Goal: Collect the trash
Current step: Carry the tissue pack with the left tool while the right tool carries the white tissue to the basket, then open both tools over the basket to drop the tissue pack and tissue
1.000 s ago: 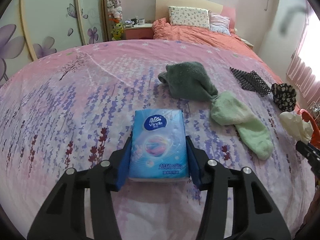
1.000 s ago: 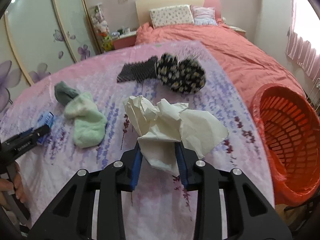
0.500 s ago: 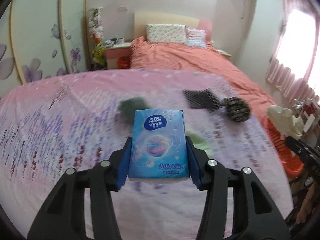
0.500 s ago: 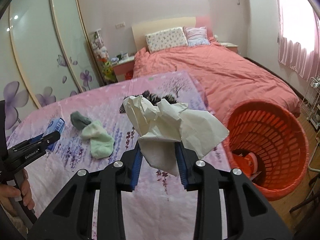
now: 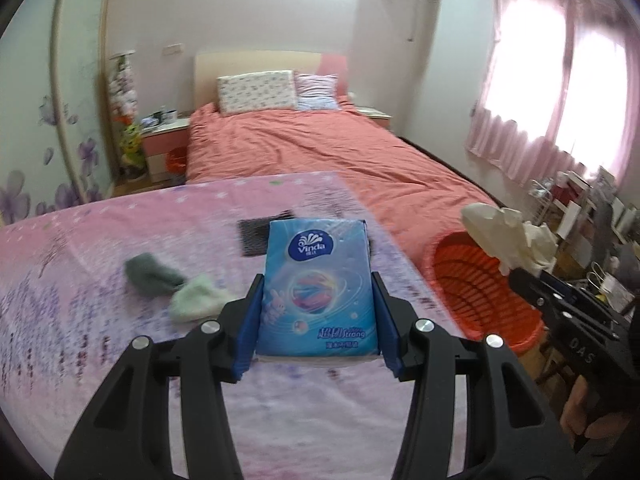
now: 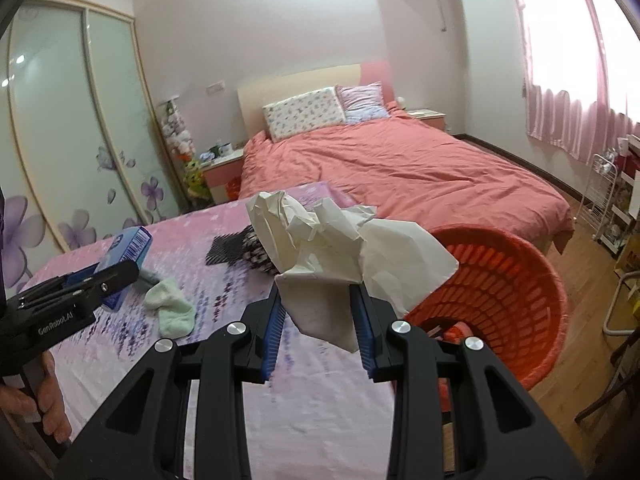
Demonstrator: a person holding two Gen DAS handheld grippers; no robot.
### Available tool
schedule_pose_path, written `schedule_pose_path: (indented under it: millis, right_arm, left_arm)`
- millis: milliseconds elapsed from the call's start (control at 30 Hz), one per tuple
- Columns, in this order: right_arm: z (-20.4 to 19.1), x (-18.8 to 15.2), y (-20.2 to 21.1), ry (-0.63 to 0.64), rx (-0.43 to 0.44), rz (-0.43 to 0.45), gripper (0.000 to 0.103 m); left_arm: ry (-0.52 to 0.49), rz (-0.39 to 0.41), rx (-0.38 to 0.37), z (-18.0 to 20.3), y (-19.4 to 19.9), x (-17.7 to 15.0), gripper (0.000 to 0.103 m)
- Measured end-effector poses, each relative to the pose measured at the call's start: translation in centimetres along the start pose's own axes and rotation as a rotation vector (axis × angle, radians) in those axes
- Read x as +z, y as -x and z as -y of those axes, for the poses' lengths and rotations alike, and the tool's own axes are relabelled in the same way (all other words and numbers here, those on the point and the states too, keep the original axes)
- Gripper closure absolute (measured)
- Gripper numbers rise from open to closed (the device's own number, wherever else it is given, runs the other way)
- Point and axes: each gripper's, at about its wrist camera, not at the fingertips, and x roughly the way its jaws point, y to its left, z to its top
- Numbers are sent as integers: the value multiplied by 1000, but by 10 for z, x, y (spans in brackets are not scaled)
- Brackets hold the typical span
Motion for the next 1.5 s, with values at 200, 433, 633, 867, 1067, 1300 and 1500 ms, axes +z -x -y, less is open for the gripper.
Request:
schedule_pose_path:
  millis: [200,433,633,867,1067,1300,1500]
  right_arm:
    - [39,7,5,-67,-48,32,70]
    - [88,9,-2,-159,-80,36,70]
    - [126,8,-15,-225,-102,27,70]
    - [157,4,-38,-288,-112,-7,67]
    - [167,-5,-49,-305,-121,-39,50]
    - [164,-8,-46,-290,-137,-55,46]
    - [144,-12,-43,-240,-139,-73,45]
  left_arm:
    - [-46,2,-94,46,-13,9,53]
    - [-107,-18,-206,107,-47,13,53]
    - [-144,-70,-278,157,-90,14,53]
    - [-183,-131,-293,193,-140,8,49]
    - [-170,-163,-248,183,-162,0,38]
    - [-153,-152,-160,143,-155,-7,34]
    - [-105,-147,-54,92,-135,-19,32]
